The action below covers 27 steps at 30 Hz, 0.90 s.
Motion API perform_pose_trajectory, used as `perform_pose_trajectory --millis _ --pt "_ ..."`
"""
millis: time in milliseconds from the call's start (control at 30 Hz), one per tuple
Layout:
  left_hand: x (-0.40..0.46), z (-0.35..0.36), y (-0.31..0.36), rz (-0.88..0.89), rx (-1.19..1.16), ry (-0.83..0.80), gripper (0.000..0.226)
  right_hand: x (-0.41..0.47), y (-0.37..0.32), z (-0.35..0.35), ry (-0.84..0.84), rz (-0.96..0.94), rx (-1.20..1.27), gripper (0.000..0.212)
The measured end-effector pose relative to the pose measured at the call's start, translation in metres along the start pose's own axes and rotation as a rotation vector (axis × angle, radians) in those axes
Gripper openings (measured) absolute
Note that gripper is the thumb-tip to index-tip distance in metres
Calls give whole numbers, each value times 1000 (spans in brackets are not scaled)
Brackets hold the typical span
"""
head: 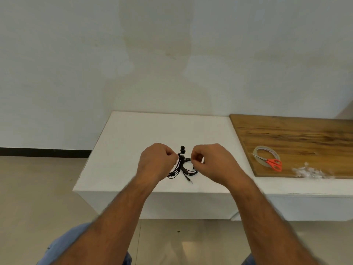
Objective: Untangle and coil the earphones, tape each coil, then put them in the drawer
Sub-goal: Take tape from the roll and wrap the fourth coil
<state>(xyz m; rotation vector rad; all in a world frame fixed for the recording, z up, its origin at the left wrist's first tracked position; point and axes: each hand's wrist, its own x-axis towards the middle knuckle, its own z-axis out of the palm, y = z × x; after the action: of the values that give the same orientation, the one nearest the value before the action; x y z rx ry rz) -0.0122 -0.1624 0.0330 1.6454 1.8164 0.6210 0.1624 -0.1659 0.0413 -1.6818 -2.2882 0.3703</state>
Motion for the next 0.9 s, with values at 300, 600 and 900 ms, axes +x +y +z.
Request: perform_pose_trajectory --millis 300,600,900 --pt "4 6 4 100 186 107 29 3 -17 24 -80 -21 -187 11" --pt "0 13 12 165 323 105 36 5 -16 33 17 -42 -253 16" --pt "2 16 10 169 304 74 36 7 -13 36 82 -44 -246 21"
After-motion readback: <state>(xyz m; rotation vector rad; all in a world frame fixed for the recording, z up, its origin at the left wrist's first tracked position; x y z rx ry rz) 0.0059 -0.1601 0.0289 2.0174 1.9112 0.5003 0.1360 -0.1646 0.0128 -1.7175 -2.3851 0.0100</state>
